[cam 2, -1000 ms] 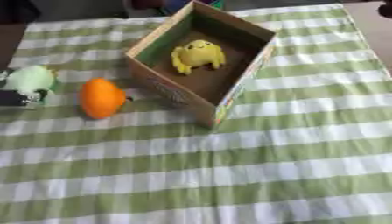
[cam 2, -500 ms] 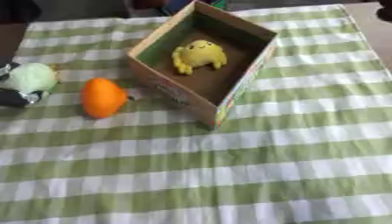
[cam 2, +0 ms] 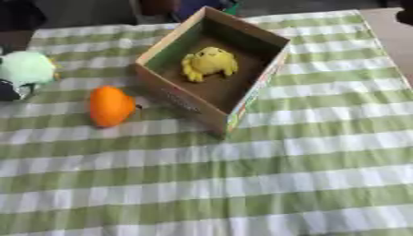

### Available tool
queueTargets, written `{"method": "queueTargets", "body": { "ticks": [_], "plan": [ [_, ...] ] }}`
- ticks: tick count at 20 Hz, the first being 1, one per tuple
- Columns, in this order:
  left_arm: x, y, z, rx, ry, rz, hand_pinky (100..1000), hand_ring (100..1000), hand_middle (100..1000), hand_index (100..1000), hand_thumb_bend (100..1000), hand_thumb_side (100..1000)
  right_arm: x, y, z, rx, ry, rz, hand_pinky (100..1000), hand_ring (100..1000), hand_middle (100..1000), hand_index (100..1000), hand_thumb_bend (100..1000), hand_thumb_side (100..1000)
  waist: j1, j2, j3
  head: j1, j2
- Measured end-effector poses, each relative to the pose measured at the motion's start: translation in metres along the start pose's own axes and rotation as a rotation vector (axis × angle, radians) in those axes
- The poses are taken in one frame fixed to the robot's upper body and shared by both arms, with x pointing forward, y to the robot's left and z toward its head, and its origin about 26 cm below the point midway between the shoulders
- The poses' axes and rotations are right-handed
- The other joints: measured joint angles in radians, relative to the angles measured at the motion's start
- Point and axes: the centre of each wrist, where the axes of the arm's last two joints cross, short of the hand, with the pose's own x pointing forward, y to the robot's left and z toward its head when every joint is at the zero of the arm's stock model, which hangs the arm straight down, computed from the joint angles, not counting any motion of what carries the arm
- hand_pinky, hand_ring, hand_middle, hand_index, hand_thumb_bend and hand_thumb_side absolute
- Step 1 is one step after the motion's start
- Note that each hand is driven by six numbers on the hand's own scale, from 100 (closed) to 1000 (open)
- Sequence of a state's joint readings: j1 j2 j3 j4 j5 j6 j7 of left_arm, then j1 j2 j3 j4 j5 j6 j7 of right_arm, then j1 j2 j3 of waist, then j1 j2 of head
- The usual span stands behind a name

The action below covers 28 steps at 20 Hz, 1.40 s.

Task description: Pick up objects on the table and place them in the box.

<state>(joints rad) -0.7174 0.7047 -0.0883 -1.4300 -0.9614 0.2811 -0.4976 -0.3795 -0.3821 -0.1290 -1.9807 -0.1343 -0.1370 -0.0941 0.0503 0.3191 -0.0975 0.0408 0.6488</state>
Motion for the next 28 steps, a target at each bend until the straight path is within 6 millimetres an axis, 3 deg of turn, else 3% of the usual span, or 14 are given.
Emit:
{"method": "queueTargets", "body": {
  "ticks": [7,13,23,28],
  "plan": [
    [0.036,0.047,0.004,0.159,-0.095,0.019,384,571,501,677,100,254,0.000,0.000,0.000,0.000,0.000,0.000,765,754,554,851,100,1000,0.000,-0.002,-0.008,-0.003,0.000],
    [0.076,0.068,0.006,0.266,-0.194,0.054,386,564,495,661,100,273,0.001,0.001,-0.003,0.001,-0.015,-0.004,764,754,556,851,100,1000,0.001,-0.002,-0.019,0.000,0.000],
    [0.145,0.072,0.007,0.380,-0.360,0.086,392,564,496,660,100,292,0.005,0.006,-0.011,0.015,-0.052,-0.027,764,754,557,850,100,1000,0.001,0.013,-0.052,0.019,-0.013],
    [0.159,0.066,0.002,0.385,-0.376,0.086,392,564,496,660,100,292,0.005,0.006,-0.012,0.016,-0.055,-0.035,764,754,557,850,100,1000,0.003,0.015,-0.054,0.024,-0.017]
  ]
}}
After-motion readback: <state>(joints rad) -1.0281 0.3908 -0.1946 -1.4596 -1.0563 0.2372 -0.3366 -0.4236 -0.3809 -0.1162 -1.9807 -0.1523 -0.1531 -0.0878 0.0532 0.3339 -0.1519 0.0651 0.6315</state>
